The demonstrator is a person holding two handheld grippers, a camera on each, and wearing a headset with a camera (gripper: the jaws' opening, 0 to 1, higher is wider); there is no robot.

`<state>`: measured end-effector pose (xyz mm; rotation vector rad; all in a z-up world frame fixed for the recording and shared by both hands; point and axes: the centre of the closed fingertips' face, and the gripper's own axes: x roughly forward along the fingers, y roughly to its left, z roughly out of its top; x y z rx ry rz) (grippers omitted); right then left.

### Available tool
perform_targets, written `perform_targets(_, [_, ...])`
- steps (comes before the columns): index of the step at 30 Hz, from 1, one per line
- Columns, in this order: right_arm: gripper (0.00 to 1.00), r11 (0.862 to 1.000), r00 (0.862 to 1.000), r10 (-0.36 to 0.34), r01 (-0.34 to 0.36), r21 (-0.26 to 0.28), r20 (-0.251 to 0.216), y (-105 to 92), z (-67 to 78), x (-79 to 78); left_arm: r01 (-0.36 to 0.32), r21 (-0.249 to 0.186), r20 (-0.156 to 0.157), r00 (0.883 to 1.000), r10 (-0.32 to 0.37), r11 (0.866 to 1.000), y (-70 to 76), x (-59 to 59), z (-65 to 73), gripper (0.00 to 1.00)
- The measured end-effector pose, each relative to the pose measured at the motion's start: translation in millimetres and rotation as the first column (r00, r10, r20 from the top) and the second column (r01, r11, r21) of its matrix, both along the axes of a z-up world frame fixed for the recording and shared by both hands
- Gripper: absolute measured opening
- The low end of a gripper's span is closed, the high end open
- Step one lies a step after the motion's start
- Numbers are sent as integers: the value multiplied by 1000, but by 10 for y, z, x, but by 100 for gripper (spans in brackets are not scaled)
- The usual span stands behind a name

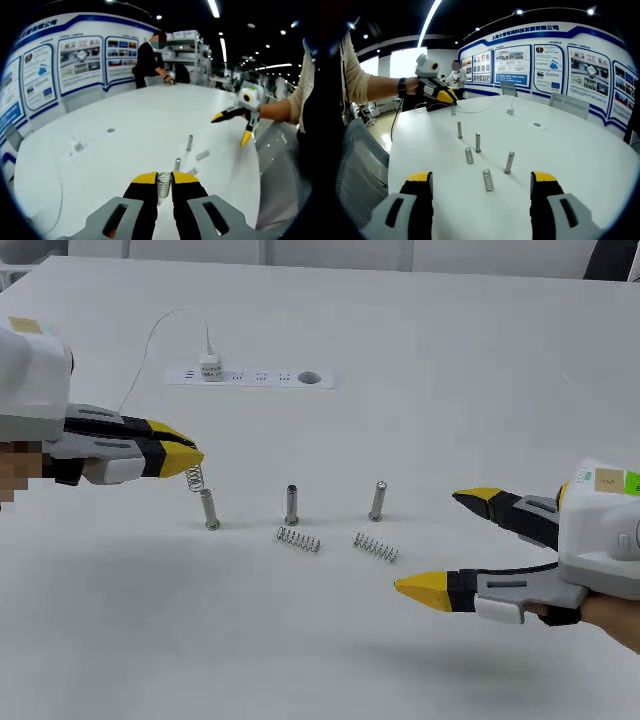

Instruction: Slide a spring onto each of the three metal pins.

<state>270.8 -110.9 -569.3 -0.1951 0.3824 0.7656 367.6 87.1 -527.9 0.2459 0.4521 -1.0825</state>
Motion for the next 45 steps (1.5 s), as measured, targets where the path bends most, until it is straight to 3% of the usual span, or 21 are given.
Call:
perform_targets(16, [80, 1000, 1000, 2, -2, -3, -1, -8, -17, 4, -38, -13, -14, 999, 38, 999, -22, 117, -101, 9])
perform_targets(45, [79, 1000, 1000, 4, -4, -2, -10, -5, -47, 1, -38, 2, -31, 999, 38, 999, -53, 130, -220, 9])
